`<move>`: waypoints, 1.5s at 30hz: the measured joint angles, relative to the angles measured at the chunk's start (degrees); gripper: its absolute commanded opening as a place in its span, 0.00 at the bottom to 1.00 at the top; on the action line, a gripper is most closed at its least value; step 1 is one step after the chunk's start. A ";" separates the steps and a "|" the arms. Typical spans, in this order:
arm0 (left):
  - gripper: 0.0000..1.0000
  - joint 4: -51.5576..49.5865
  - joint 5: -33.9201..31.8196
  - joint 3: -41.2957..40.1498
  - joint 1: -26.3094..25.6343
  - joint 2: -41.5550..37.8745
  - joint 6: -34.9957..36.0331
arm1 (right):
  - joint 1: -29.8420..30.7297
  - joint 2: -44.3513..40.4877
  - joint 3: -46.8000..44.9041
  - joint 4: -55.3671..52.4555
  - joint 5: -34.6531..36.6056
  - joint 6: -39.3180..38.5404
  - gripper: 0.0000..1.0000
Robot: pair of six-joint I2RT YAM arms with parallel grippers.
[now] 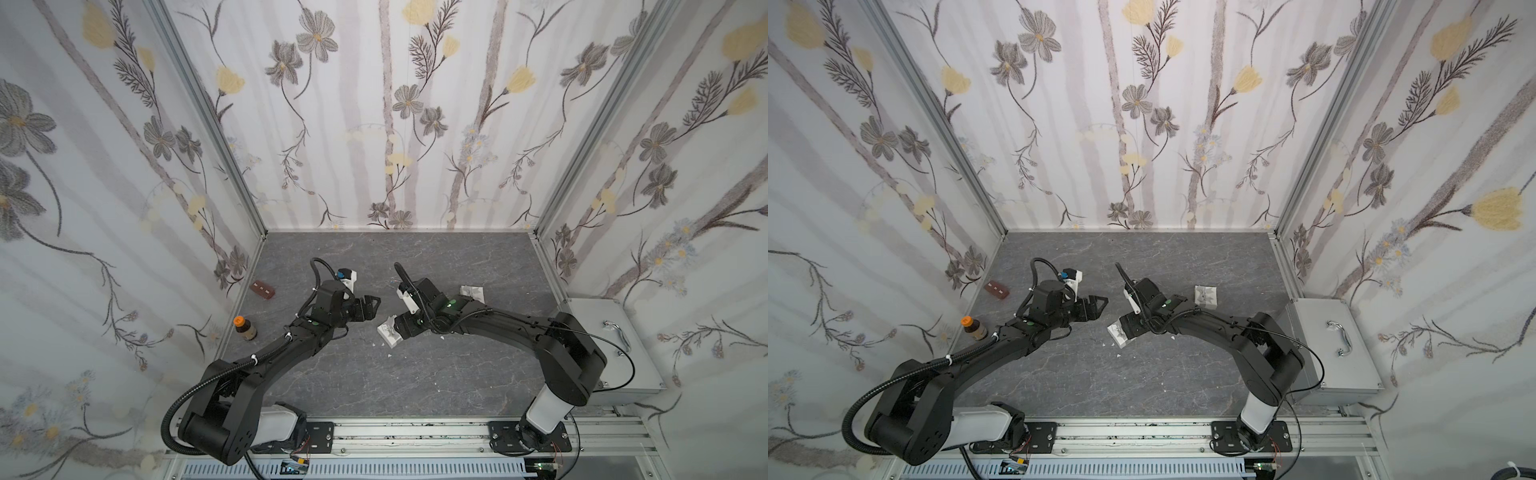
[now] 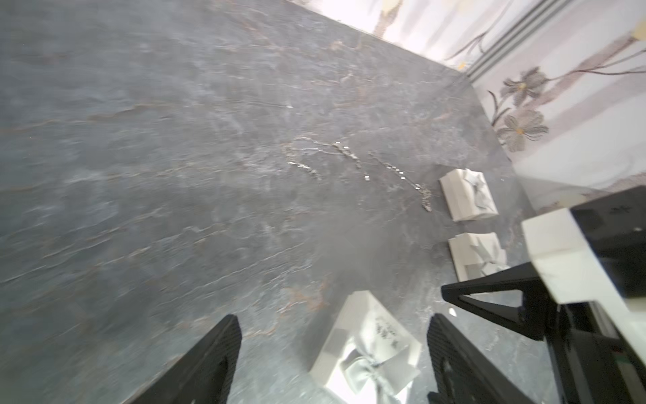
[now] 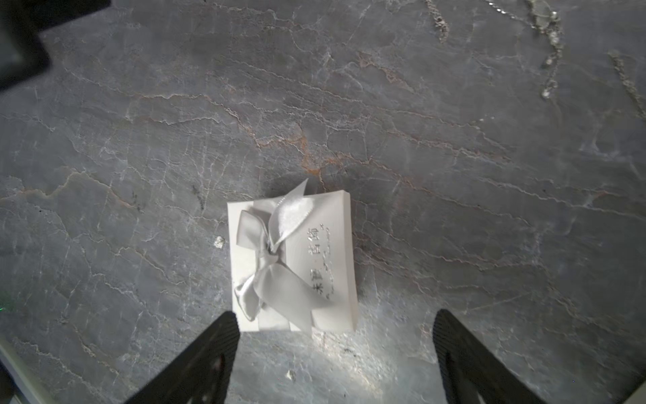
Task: Take the necklace out of the lift-off lid jewelry box
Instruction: Move the jewelry box to the center of the board, then pick up the jewelry box from the center of the board.
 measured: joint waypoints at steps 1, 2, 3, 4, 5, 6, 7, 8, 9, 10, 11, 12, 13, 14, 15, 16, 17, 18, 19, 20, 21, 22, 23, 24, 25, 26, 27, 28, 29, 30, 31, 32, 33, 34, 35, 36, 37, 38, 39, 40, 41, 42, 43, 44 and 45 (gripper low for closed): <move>0.85 -0.63 -0.59 -1.36 0.76 -1.46 -0.04 | 0.37 0.98 1.14 -0.66 0.37 -0.33 0.86; 0.85 -1.03 -0.59 -2.40 1.20 -2.64 -0.04 | 0.76 1.90 2.32 -1.22 0.87 -0.42 0.86; 0.85 -1.44 -0.57 -3.61 1.57 -4.09 -0.11 | 1.25 2.82 3.54 -1.77 1.25 -0.59 0.86; 0.85 -1.55 -0.57 -4.61 2.01 -5.33 -0.26 | 1.62 3.67 4.70 -2.40 1.46 -0.85 0.86; 0.86 -1.70 -0.46 -5.33 2.32 -6.29 -0.33 | 1.97 4.39 5.66 -2.95 1.55 -0.85 0.86; 0.86 -1.86 -0.61 -6.10 2.73 -7.41 -0.50 | 2.36 5.18 6.62 -3.39 1.57 -0.90 0.86; 0.86 -1.86 -0.74 -6.80 3.10 -8.39 -0.52 | 2.60 5.92 7.48 -3.76 1.60 -1.03 0.86; 0.86 -1.90 -0.92 -7.23 3.41 -9.07 -0.57 | 2.86 6.51 8.07 -4.09 1.60 -1.11 0.86; 0.86 -1.95 -1.05 -7.67 3.67 -9.73 -0.61 | 3.08 7.13 8.66 -4.61 1.57 -1.20 0.86; 0.86 -2.05 -1.03 -8.00 3.93 -10.25 -0.68 | 3.21 7.74 9.25 -5.38 1.60 -1.25 0.86; 0.86 -2.05 -1.03 -8.24 4.13 -10.56 -0.68 | 3.28 8.26 9.70 -5.81 1.57 -1.25 0.86; 0.86 -2.16 -0.98 -8.46 4.35 -10.88 -0.70 | 3.39 8.85 10.14 -6.08 1.60 -1.25 0.86; 0.86 -2.19 -1.01 -8.63 4.57 -11.10 -0.70 | 3.54 9.53 10.67 -6.49 1.68 -1.22 0.86; 0.86 -2.21 -1.01 -8.76 4.74 -11.26 -0.70 | 3.65 10.05 11.06 -6.93 2.19 -1.22 0.86; 0.86 -2.21 -1.05 -8.90 4.92 -11.41 -0.70 | 3.80 10.54 11.37 -7.32 2.56 -1.11 0.86; 0.86 -2.21 -1.03 -9.01 5.05 -11.54 -0.70 | 3.91 11.04 11.74 -7.91 2.69 -0.76 0.85; 0.86 -2.21 -1.03 -9.09 5.09 -11.61 -0.70 | 3.93 11.34 11.89 -8.13 2.71 -0.79 0.85; 0.86 -2.21 -1.03 -9.20 5.18 -11.67 -0.70 | 4.04 11.72 12.09 -8.39 2.93 -0.76 0.84; 0.86 -2.23 -0.98 -9.31 5.29 -11.74 -0.68 | 4.24 11.96 12.22 -8.52 3.08 -0.59 0.84; 0.86 -2.23 -1.01 -9.40 5.33 -11.78 -0.68 | 4.33 12.15 12.35 -8.70 3.17 -0.24 0.84; 0.86 -2.23 -1.01 -9.46 5.44 -11.80 -0.68 | 4.42 12.31 12.52 -8.94 3.23 -0.17 0.83; 0.86 -2.23 -1.01 -9.53 5.44 -11.85 -0.68 | 4.52 12.52 12.81 -9.22 3.65 -0.15 0.83; 0.86 -2.23 -0.98 -9.60 5.49 -11.89 -0.68 | 4.63 12.68 13.05 -9.40 3.85 -0.15 0.82; 0.86 -2.23 -0.98 -9.62 5.55 -11.91 -0.68 | 4.79 13.00 13.44 -9.79 4.20 -0.13 0.82; 0.86 -2.21 -0.94 -9.66 5.62 -11.91 -0.68 | 4.96 13.33 13.84 -10.14 4.44 0.17 0.82; 0.86 -2.21 -0.94 -9.75 5.70 -11.93 -0.68 | 5.09 13.62 14.12 -10.36 4.63 0.24 0.81; 0.86 -2.23 -0.94 -9.84 5.84 -11.93 -0.68 | 5.16 13.92 14.49 -10.71 5.03 0.26 0.81; 0.86 -2.23 -0.96 -9.88 5.90 -11.98 -0.68 | 5.27 14.19 14.80 -10.91 5.40 0.26 0.81; 0.86 -2.23 -0.96 -9.92 5.92 -12.00 -0.68 | 5.38 14.40 15.02 -10.95 5.66 0.26 0.80; 0.85 -2.21 -0.96 -9.97 5.95 -12.02 -0.68 | 5.42 14.60 15.21 -11.02 5.77 0.26 0.80; 0.85 -2.23 -0.81 -10.01 5.97 -12.04 -0.68 | 5.46 14.75 15.41 -11.21 5.88 0.28 0.79; 0.85 -2.23 -0.76 -10.01 6.03 -12.07 -0.68 | 5.46 14.86 15.54 -11.39 6.01 0.28 0.78; 0.85 -2.23 -0.79 -10.08 6.08 -12.22 -0.68 | 5.46 14.93 15.61 -11.47 6.14 0.28 0.77; 0.85 -2.23 -0.79 -10.12 6.10 -12.37 -0.68 | 5.51 14.99 15.67 -11.58 6.16 0.28 0.76; 0.85 -2.23 -0.79 -10.19 6.14 -12.52 -0.66 | 5.51 14.99 15.74 -11.74 6.16 0.31 0.75; 0.85 -2.25 -0.81 -10.25 6.14 -12.68 -0.66 | 5.51 14.99 15.76 -11.89 6.25 0.31 0.73; 0.85 -2.25 -0.81 -10.29 6.14 -12.74 -0.66 | 5.51 14.99 15.80 -12.04 6.34 0.31 0.72; 0.84 -2.25 -0.81 -10.32 6.14 -12.76 -0.66 | 5.51 15.02 15.82 -12.17 6.36 0.31 0.72; 0.84 -2.23 -0.81 -10.38 6.14 -12.76 -0.63 | 5.51 15.02 15.82 -12.24 6.36 0.31 0.71; 0.84 -2.23 -0.81 -10.47 6.14 -12.79 -0.63 | 5.51 15.02 15.82 -12.28 6.36 0.33 0.70; 0.84 -2.27 -0.81 -10.56 6.19 -12.79 -0.63 | 5.51 15.02 15.82 -12.31 6.36 0.37 0.69; 0.84 -2.27 -0.79 -10.62 6.19 -12.79 -0.61 | 5.44 15.02 15.82 -12.33 6.34 0.50 0.68; 0.84 -2.23 -0.76 -10.71 6.19 -12.79 -0.57 | 5.38 14.99 15.82 -12.33 6.32 0.50 0.67; 0.84 -2.25 -0.61 -10.75 6.19 -12.79 -0.48 | 5.27 14.88 15.65 -12.17 6.25 0.50 0.67; 0.83 -2.23 -0.33 -10.82 6.19 -12.79 -0.48 | 5.05 14.47 15.15 -11.85 5.73 0.48 0.66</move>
